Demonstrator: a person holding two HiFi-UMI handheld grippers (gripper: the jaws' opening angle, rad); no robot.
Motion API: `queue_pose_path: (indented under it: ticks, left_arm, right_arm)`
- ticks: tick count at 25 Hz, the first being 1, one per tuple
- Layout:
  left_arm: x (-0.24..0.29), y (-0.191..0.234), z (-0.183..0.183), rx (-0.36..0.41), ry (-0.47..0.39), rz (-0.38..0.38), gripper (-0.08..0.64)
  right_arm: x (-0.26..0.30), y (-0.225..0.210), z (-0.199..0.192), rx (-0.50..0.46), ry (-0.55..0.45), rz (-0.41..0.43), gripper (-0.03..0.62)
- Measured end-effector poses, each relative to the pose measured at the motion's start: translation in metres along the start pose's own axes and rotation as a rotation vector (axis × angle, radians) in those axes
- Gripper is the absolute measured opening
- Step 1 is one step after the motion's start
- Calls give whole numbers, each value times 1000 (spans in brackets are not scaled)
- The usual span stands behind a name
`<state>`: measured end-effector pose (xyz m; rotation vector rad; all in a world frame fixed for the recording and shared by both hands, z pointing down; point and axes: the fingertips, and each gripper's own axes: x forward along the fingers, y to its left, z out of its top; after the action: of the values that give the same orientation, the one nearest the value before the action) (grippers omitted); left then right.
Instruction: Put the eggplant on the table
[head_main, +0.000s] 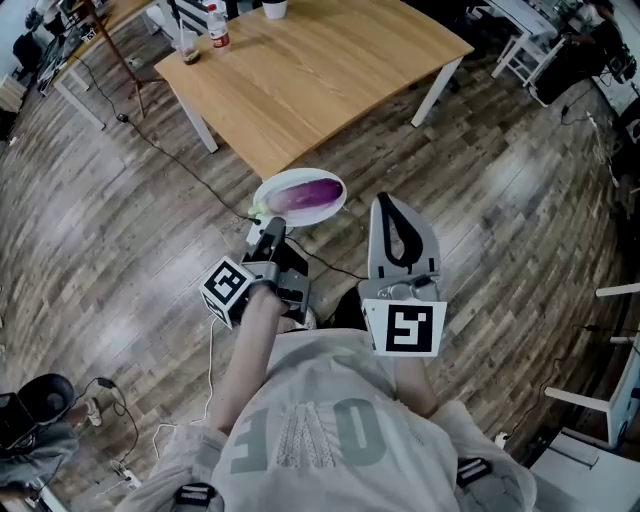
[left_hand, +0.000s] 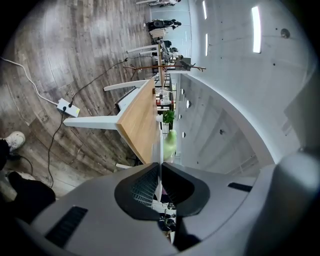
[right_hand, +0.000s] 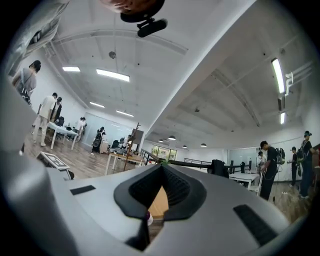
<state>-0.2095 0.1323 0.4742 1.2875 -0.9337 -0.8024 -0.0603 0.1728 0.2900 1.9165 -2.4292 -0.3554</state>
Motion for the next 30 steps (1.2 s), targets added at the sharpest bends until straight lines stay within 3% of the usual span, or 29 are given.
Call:
queue_pose_path:
  ticks: [7,16,24,30]
  left_arm:
    - [25,0,20,45,-7,4,21]
    - [102,-5,44,67,-53,1,21]
    - [191,-24,53,77,-159,9,21]
    - [269,-55,56,65,-258,-28,21]
  right_arm:
    - [22,-7,-8,34,-1,-34,17]
    - [87,-45,-36,24,-7,10,17]
    - [176,-114,-50,34,-2,97,17]
    - [244,-178,-58,41,-2,163,18]
